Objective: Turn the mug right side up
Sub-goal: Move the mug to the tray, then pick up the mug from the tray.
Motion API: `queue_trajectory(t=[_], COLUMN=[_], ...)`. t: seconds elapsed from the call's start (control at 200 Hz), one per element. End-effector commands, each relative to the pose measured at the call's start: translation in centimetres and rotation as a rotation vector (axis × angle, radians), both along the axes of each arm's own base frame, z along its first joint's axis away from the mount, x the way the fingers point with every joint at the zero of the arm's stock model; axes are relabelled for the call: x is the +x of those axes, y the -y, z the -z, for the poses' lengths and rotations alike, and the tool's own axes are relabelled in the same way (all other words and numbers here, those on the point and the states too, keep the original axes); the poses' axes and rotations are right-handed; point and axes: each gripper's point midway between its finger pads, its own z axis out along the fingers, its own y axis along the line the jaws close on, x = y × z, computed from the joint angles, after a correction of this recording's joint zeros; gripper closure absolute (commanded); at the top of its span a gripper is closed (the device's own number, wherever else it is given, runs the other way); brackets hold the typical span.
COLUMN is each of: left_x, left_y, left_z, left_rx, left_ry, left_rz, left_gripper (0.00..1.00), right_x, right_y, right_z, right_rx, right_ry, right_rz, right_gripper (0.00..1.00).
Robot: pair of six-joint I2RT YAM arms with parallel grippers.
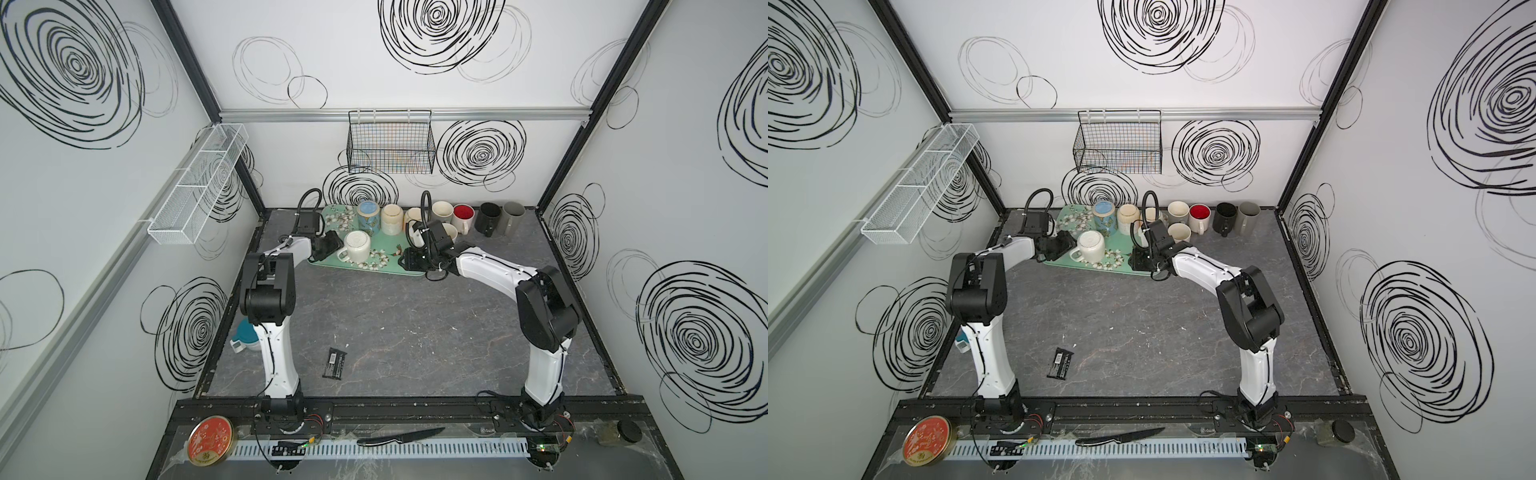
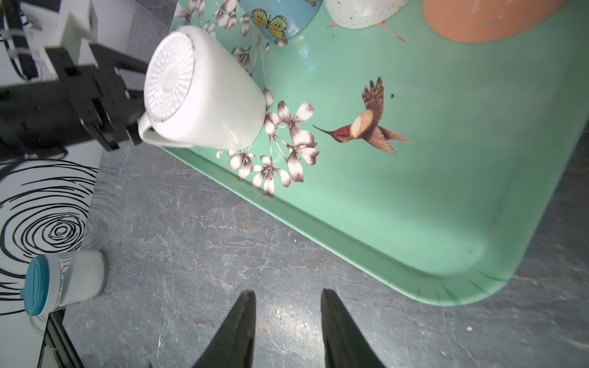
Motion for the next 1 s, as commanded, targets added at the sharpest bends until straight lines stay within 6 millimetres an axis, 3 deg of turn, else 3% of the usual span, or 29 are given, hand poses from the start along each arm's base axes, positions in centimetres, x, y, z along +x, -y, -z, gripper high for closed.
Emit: queue_trajectory(t=[0.0, 0.13, 0.45, 0.59, 0.756, 0.891, 0.996], left_x=[-0.5, -1.8, -3.1, -4.7, -6.2, -6.3, -6.2], left_y=[3.1, 5.4, 5.1, 8.7, 13.6, 14.3, 14.3], left_z=[-3.1, -3.7, -7.6, -8.5, -7.2, -5.2, -5.2], left_rx=[-0.035, -0.015, 0.248, 0.340, 0.390, 0.421, 0.429], left_ry=[0.103, 0.110, 0.157, 0.188, 0.180, 0.123, 0.125], left_rz=[0.041, 0.089, 0.120, 0.205, 0.317, 0.331, 0.325], left_gripper=[0.40, 0.40, 0.39, 0.38, 0.36, 0.37, 0.37], right_x=[-0.1, 0.0, -1.5, -1.9, -2.1, -2.1, -2.2], right_y=[-2.0, -2.9, -1.2, -0.7, -0.6, -0.4, -0.3], right_z=[0.1, 0.6, 1.0, 1.5, 1.6, 1.5, 1.7], right_rx=[0.016, 0.005, -0.021, -0.025, -0.030, -0.037, -0.046], right_ry=[-0.021, -0.048, -0.048, -0.059, -0.062, -0.062, -0.062], right_rz=[-0.035, -0.055, -0.028, -0.017, -0.017, -0.016, -0.013], right_gripper=[0.60, 0.61, 0.60, 0.60, 0.60, 0.60, 0.60])
